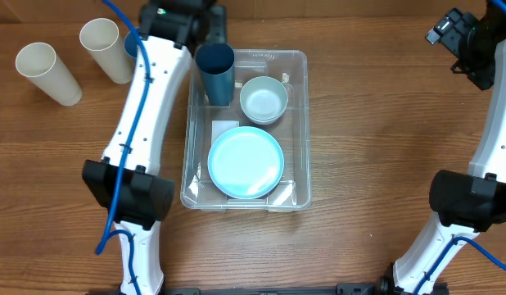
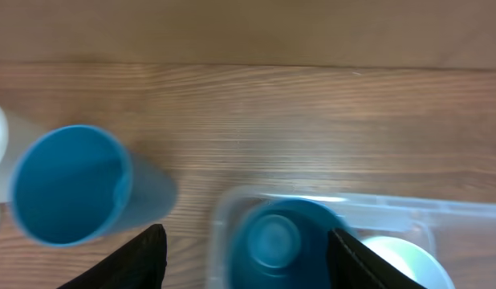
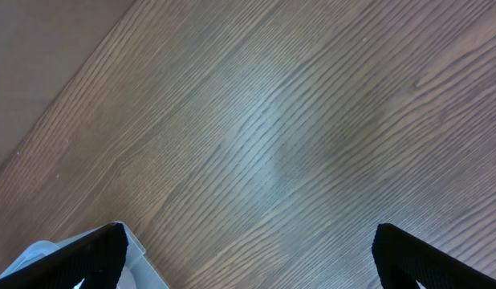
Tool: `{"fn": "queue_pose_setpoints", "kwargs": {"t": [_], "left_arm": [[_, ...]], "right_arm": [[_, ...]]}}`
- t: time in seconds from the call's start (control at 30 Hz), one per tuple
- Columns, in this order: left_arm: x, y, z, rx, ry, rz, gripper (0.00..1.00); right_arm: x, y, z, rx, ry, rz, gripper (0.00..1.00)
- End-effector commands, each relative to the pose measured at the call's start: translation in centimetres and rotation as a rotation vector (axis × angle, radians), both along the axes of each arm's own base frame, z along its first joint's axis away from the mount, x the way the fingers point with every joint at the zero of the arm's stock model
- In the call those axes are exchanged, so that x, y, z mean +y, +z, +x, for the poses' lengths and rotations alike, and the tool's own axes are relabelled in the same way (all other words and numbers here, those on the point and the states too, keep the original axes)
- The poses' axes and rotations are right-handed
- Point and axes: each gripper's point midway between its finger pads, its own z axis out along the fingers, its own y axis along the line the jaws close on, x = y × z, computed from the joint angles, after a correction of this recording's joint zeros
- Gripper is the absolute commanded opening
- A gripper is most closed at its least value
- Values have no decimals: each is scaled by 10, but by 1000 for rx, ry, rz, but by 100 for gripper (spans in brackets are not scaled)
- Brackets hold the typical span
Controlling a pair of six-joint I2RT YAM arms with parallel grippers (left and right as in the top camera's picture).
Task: Pack container
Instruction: 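Carry the dark-teal cup into the bin's upper-left corner, release, then grasp the second dark-teal cup with the left gripper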
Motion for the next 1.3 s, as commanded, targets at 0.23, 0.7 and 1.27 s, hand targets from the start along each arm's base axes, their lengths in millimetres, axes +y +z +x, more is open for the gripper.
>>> {"fn": "queue_pose_setpoints", "kwargs": {"t": [0.23,0.7,1.27], "left_arm": [[66,-8,25,-29,151,-1,66],[83,-133,47,181,184,10,50],[71,-35,35,45,153,-8,4]], "right_arm": [[0,13,-1,-40,-6,-14,100],[0,13,-1,-40,-6,-14,100],[0,13,-1,-40,-6,-14,100]]}}
